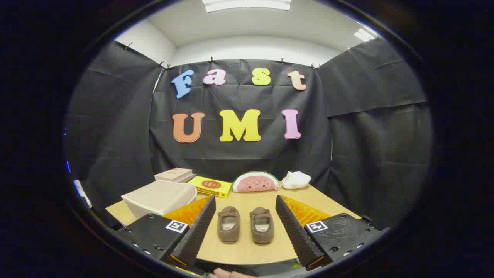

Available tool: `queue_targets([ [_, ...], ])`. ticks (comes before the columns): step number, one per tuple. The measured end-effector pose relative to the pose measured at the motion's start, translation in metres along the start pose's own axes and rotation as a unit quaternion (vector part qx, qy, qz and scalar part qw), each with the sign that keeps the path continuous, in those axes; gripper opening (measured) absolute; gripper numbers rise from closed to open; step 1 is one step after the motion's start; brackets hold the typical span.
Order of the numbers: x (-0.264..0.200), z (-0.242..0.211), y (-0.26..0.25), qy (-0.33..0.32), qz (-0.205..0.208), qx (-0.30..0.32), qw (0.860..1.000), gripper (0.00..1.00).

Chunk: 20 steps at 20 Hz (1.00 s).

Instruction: Open the storage box then place both shoes into the box .Put the left shoe in first, then the right shoe, with the right side of both shoes facing outward in a uniform manner.

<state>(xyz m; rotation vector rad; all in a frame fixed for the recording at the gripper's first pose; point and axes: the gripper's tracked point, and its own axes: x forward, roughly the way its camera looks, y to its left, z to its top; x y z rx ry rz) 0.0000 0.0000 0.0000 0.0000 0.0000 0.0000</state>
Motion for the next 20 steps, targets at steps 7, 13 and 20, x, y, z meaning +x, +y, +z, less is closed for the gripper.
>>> queue_targets([
  [7,0.009,-0.008,-0.005,-0.003,-0.001,-0.003,1.000,0.95],
  [13,0.026,-0.036,-0.011,0.035,0.008,0.023,0.999,0.95],
  [20,0.057,-0.051,-0.017,0.071,0.023,0.024,0.997,0.95],
])
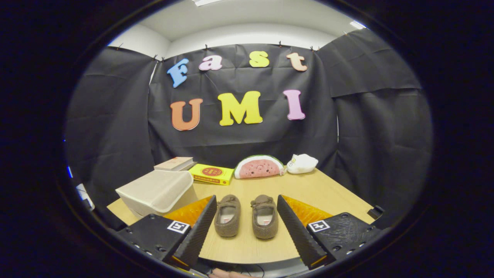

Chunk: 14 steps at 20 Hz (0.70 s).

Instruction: Open the storage box then place both shoes into the box .Put the left shoe in first, then the right shoe, with the right side of both shoes facing outward in a uniform manner.

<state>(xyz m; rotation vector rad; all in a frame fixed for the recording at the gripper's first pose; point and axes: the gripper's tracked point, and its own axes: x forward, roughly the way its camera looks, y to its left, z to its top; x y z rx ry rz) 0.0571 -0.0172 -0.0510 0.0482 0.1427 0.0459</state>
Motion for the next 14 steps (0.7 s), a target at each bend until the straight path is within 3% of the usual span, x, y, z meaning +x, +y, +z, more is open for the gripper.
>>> queue_targets([
  [10,0.083,-0.015,0.048,0.078,0.088,0.044,0.992,0.96],
  [14,0.115,-0.008,0.084,0.085,0.151,0.066,0.983,0.95],
])
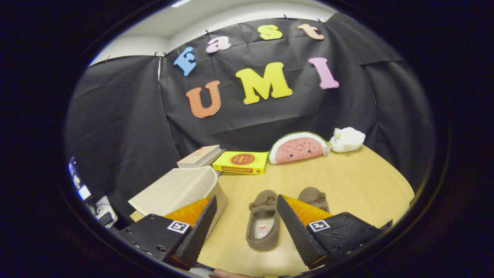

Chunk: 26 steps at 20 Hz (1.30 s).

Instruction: Open the storage box then place both shoes into the box .Put the left shoe in first, then the right shoe, with the right side of both shoes facing outward in a uniform manner.

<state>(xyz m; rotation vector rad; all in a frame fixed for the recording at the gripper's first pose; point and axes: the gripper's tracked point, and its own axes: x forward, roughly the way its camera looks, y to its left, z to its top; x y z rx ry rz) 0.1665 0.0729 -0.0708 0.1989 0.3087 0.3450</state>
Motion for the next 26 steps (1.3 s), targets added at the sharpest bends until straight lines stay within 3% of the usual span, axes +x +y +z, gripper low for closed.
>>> queue_targets([
  [3,0.038,0.005,0.030,0.008,0.075,0.041,0.996,0.95],
  [6,0.069,0.004,0.063,0.036,0.155,0.093,0.983,0.95],
  [11,0.109,-0.014,0.084,0.079,0.212,0.138,0.964,0.95],
  [16,0.129,-0.042,0.093,0.157,0.274,0.244,0.917,0.95],
  [19,0.128,-0.057,0.105,0.204,0.315,0.301,0.877,0.95],
  [22,0.127,-0.059,0.111,0.231,0.321,0.361,0.845,0.79],
  [24,0.125,-0.057,0.110,0.231,0.312,0.366,0.846,0.74],
  [25,0.126,-0.057,0.109,0.234,0.304,0.361,0.850,0.61],
  [26,0.123,-0.056,0.106,0.238,0.297,0.357,0.853,0.60],
])
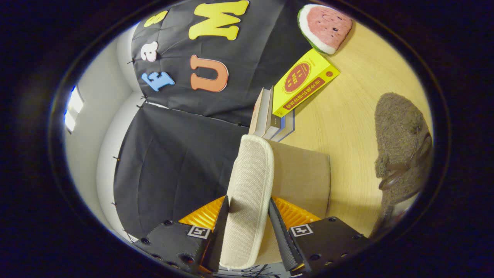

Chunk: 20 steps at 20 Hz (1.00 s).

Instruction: Open the storage box then place both shoes into the box .Put the left shoe in first, then the right shoe, with the right side of both shoes facing outward in a uniform manner.

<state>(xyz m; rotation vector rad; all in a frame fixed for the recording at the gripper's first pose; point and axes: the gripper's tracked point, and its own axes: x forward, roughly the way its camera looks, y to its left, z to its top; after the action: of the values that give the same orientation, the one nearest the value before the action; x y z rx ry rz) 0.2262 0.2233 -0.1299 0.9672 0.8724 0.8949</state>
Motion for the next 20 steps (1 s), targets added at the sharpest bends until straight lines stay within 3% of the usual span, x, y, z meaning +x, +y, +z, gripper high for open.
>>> queue_targets([
  [2,-0.005,0.005,0.001,-0.004,-0.017,-0.015,1.000,0.56],
  [6,-0.015,0.013,0.012,-0.016,-0.028,-0.012,0.999,0.18],
  [10,-0.028,0.013,0.036,-0.022,-0.065,-0.059,0.996,0.02],
  [20,0.014,0.003,0.190,-0.041,-0.067,-0.139,0.987,0.03],
])
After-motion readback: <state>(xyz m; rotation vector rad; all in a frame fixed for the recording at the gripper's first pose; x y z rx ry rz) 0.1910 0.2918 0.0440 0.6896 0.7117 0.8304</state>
